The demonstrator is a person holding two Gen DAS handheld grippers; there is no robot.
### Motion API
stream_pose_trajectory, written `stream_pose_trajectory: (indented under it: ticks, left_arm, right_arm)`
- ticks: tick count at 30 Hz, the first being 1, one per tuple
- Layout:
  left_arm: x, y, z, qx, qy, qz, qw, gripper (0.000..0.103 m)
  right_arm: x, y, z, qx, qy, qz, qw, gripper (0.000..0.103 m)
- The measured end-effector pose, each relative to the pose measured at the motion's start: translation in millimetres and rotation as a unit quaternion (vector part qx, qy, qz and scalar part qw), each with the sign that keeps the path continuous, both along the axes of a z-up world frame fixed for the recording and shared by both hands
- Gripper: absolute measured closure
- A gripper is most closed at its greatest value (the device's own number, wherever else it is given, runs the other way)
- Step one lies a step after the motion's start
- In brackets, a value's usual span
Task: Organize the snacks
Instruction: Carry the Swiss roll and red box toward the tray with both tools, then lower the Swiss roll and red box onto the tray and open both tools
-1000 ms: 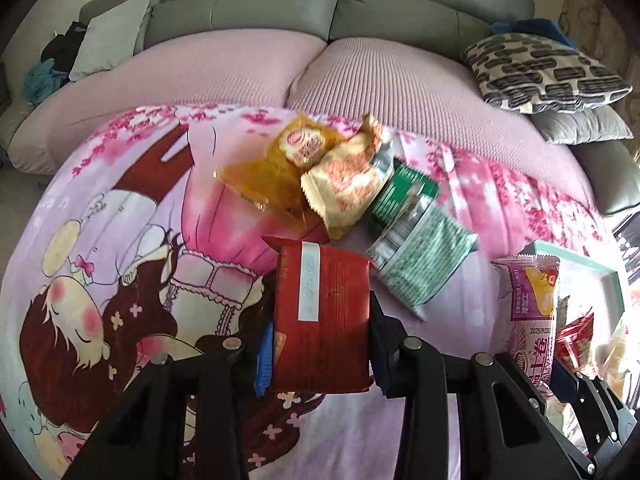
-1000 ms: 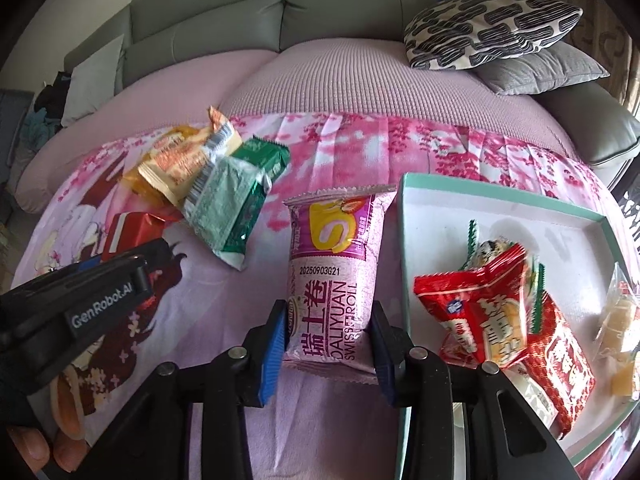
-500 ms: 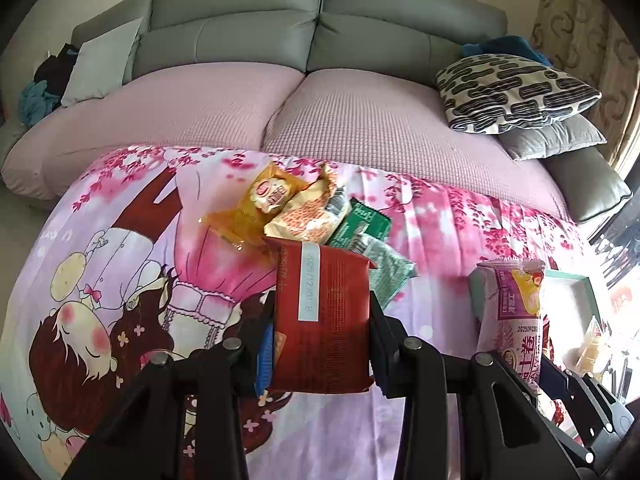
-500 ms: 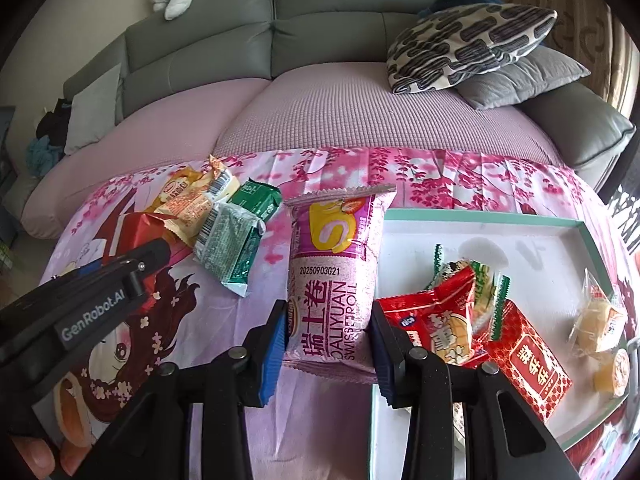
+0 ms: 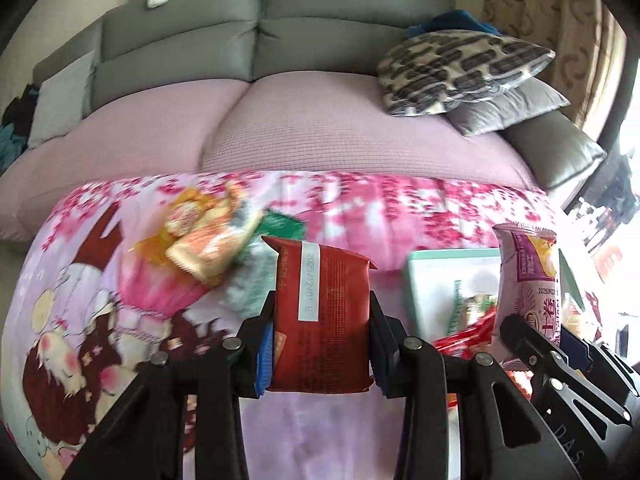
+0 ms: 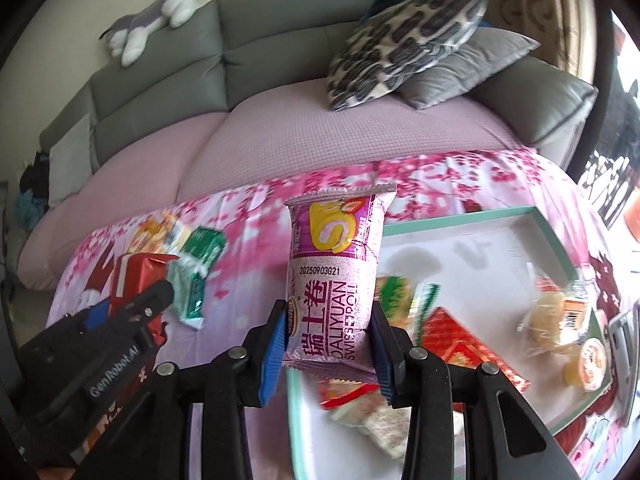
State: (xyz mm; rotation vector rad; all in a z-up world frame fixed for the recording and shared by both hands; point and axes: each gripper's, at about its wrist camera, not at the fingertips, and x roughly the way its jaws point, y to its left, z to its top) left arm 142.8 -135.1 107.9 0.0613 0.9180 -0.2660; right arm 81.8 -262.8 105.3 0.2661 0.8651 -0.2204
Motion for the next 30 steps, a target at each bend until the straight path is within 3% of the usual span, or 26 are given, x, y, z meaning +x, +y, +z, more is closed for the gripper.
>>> stream_pose_trajectory:
  ticks: [10,14,30]
  left_arm:
    - [-7.8,-76.6,10.1,0.012,-0.008,-0.080,0.9967,0.062]
    - [-6.3,-103.1,4.0,0.006,0.011,-0.108,0.9941,0.062]
    - [5.1,-154.9,-18.8,0.007,0.063,-0.123,0.9904,0.062]
  right_arm:
    - [-22.1,-68.5,-3.1,0.023,-0.003,-0.075,0.997,0.062]
    - [-27.9,-90.7,-7.3,0.034,0.002,-0.100,0.994,0.062]
    - [-38.4,-127.3,-20.6,0.046,0.026,-0.136,0.989,0.062]
